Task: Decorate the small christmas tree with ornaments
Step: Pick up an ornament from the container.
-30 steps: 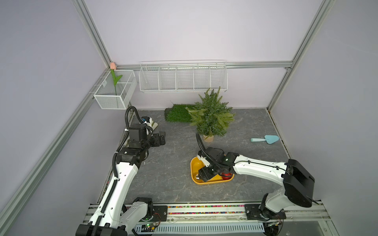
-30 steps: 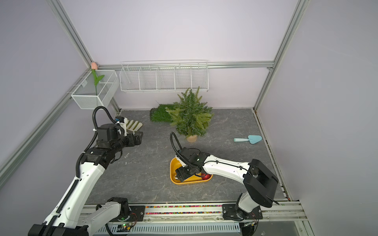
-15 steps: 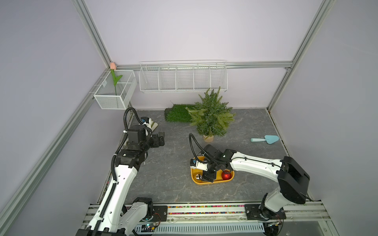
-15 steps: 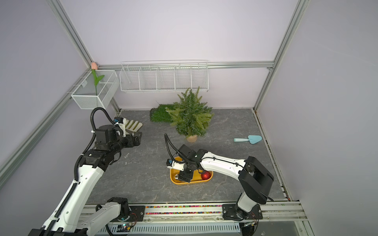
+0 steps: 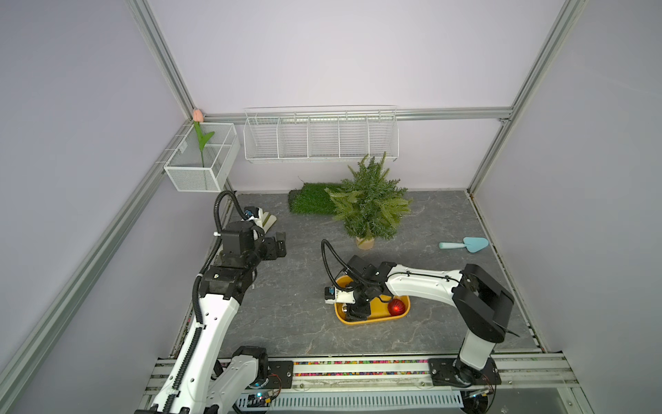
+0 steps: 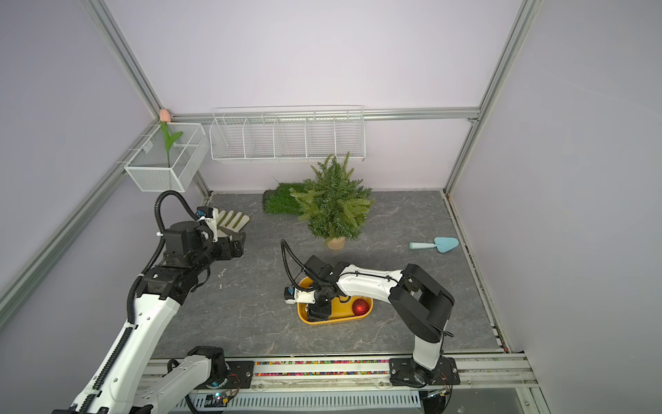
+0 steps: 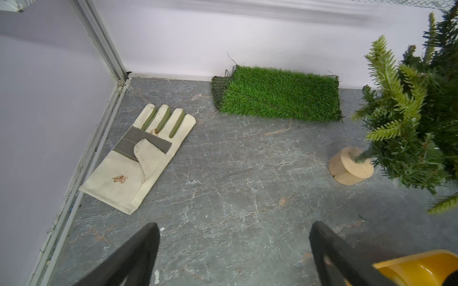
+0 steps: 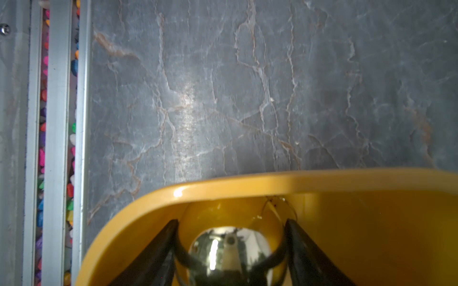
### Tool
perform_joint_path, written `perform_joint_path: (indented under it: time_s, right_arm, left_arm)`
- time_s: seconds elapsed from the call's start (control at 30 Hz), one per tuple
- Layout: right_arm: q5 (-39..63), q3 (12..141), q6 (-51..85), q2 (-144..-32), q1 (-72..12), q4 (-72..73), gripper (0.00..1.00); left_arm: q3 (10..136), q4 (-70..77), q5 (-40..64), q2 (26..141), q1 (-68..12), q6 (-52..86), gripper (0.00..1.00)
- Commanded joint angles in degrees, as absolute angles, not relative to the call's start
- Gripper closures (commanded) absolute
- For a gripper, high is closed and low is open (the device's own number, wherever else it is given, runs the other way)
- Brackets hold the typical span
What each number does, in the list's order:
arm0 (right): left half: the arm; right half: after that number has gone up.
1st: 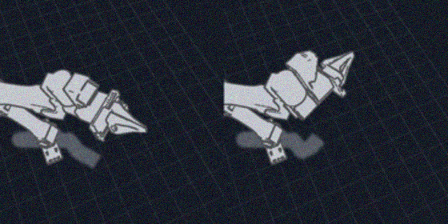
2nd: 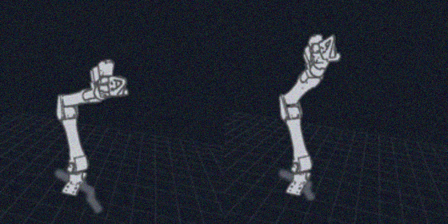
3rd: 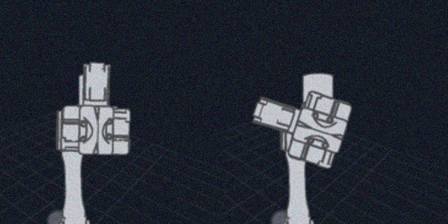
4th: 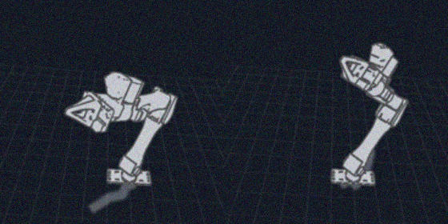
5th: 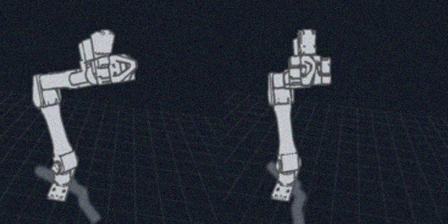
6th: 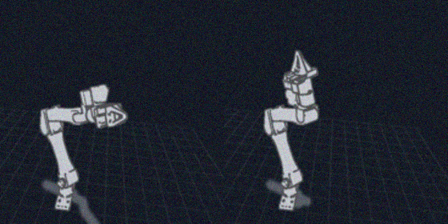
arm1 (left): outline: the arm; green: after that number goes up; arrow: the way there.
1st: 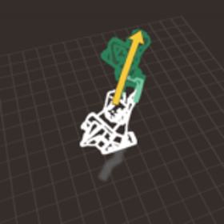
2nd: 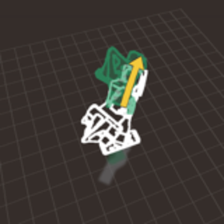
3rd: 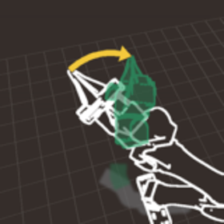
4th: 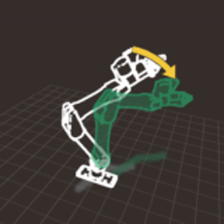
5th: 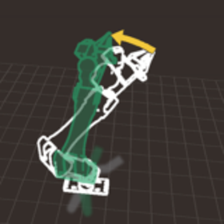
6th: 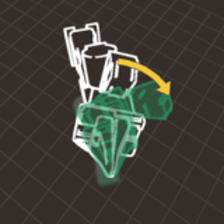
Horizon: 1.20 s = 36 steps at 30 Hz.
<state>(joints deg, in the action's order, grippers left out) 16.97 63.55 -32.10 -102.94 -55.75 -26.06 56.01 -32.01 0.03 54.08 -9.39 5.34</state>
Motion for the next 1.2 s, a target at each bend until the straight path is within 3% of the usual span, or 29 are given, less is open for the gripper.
perform_joint_path:
  time_s: [0.0, 0.27, 0.53, 0.73, 0.8, 0.87, 1.03, 1.17]
  right_arm:
    - [20.21, 63.38, -32.57, -102.26, -55.07, -24.55, 0.33]
    - [19.90, 62.56, -29.26, -97.56, -53.26, -25.18, 0.43]
    - [20.48, 59.36, -29.30, -85.51, -50.19, -27.65, 0.44]
    - [17.32, 57.75, -33.52, -74.05, -48.42, -29.50, 0.45]
    - [16.96, 58.59, -35.91, -71.15, -48.21, -31.67, 0.49]
    - [15.61, 59.26, -39.41, -68.29, -48.16, -34.26, 0.54]
    - [10.56, 58.19, -47.92, -60.18, -48.49, -35.48, 0.53]
    - [8.88, 56.47, -51.68, -53.61, -48.69, -31.85, 0.53]
  left_arm:
    - [55.50, -32.21, -1.15, 53.35, -9.40, 4.94, 0.04]
    - [55.89, -32.12, -0.77, 53.48, -9.40, 5.80, 0.05]
    - [57.54, -29.58, 2.85, 52.43, -9.96, 8.90, 0.06]
    - [58.53, -21.81, 5.38, 52.31, -17.47, 8.03, 0.07]
    - [60.06, -20.30, 5.61, 53.62, -21.29, 6.35, 0.07]
    - [62.40, -19.31, 9.60, 55.62, -24.61, 3.70, 0.09]
    - [67.96, -17.71, 32.87, 60.89, -27.61, 1.21, 0.13]
    - [71.14, -18.44, 42.71, 63.43, -33.18, -1.81, 0.14]
